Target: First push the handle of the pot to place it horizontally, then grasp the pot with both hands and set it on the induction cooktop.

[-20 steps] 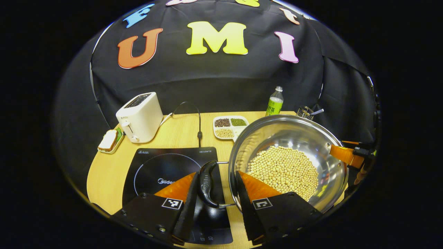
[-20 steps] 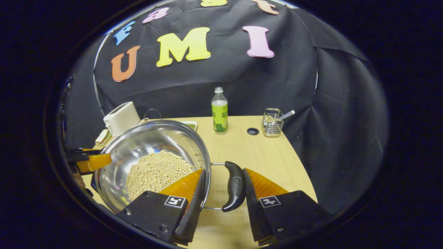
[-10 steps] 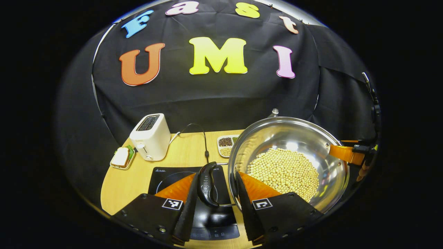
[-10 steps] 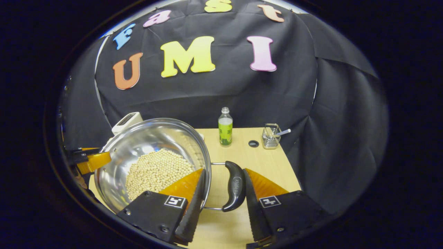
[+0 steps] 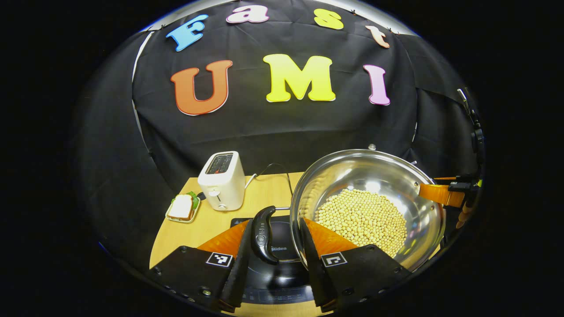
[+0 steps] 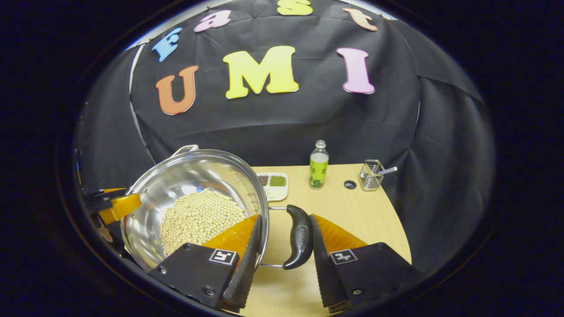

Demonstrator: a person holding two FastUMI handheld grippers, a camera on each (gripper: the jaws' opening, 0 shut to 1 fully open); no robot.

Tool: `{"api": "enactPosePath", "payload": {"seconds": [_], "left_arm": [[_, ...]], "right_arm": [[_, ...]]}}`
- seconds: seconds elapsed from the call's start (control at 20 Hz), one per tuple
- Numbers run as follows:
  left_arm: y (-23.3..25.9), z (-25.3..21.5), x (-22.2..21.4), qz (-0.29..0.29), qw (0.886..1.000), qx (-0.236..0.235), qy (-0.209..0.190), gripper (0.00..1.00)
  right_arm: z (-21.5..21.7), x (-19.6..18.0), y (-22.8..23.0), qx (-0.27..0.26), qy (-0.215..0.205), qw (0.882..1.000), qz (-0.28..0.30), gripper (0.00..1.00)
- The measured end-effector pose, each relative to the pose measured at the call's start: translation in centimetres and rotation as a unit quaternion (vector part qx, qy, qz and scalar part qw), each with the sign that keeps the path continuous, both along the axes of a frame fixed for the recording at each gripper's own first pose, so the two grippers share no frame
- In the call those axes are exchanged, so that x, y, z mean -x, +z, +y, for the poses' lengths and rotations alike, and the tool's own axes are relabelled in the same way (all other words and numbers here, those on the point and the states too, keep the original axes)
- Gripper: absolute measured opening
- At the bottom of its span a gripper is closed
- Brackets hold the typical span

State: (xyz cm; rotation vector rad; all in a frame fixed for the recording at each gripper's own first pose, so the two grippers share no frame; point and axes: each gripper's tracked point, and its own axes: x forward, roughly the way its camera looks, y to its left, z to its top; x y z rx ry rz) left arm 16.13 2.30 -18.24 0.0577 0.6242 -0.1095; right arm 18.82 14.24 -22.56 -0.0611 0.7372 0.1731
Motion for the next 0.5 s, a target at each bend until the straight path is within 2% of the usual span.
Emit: {"api": "enactPosePath", "payload": {"seconds": [0.5], "left_arm": [[-3.8,9.2,-0.1,0.026,0.998,0.006,0.054,0.58]], "right_arm": [[9.5,-0.7,-4.5,0.008,0.043,0.999,0.022,0.63]]}}
